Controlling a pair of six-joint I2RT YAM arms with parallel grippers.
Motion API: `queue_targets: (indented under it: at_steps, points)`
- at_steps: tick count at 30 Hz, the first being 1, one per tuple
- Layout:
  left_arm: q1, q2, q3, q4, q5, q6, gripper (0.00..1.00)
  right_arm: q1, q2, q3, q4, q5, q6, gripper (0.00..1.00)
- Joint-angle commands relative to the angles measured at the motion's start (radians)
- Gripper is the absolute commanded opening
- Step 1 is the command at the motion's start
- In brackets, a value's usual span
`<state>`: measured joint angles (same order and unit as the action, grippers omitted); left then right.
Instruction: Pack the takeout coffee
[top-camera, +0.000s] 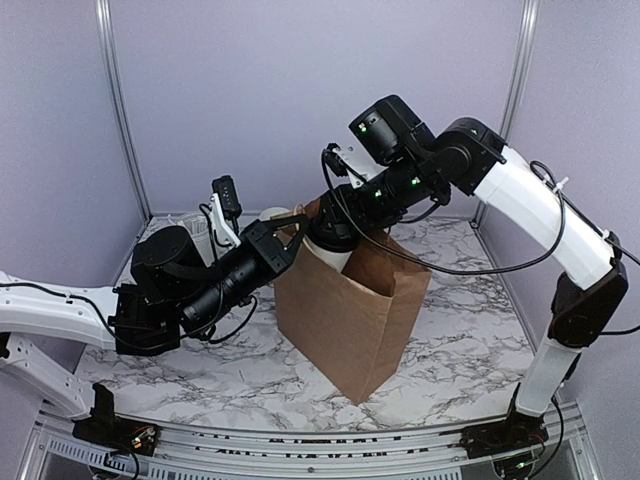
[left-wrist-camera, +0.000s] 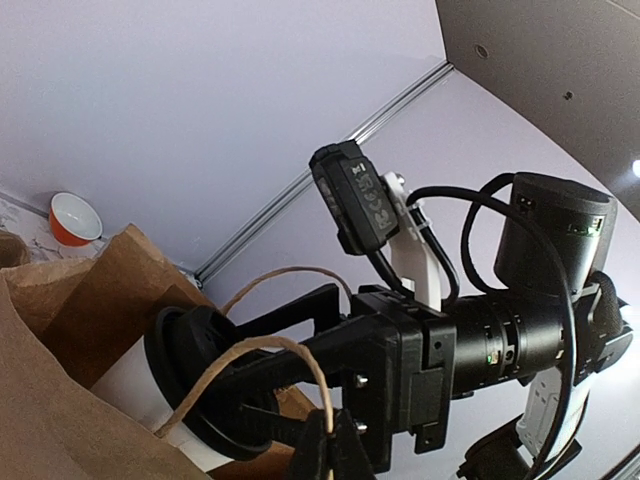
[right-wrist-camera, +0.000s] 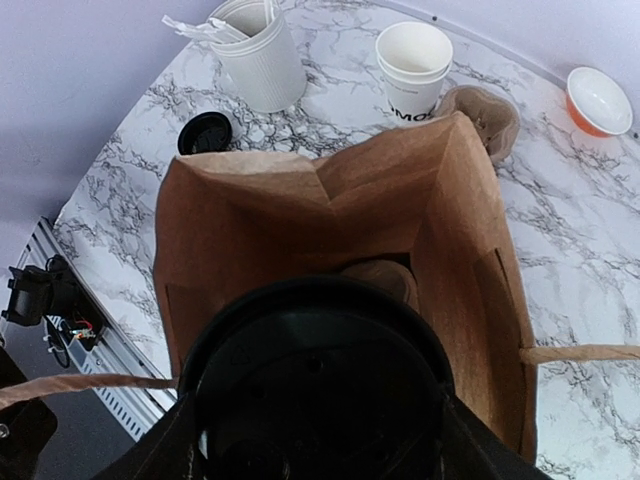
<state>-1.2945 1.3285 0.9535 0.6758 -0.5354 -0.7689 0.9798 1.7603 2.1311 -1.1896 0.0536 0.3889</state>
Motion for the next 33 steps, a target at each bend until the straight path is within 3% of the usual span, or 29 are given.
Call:
queue_targets:
  at_steps: [1, 24, 33]
  points:
    - [-0.006, -0.052, -0.023, 0.033, 0.044, 0.006, 0.00, 0.004, 0.037, 0.044, -0.017, 0.042, -0.005, 0.48]
    - [-0.008, -0.106, -0.085, 0.011, 0.059, 0.010, 0.00, 0.055, 0.085, -0.092, -0.022, 0.168, -0.051, 0.46]
    - [-0.009, -0.118, -0.087, -0.009, 0.037, 0.015, 0.00, 0.056, 0.066, -0.151, -0.031, 0.146, -0.051, 0.46]
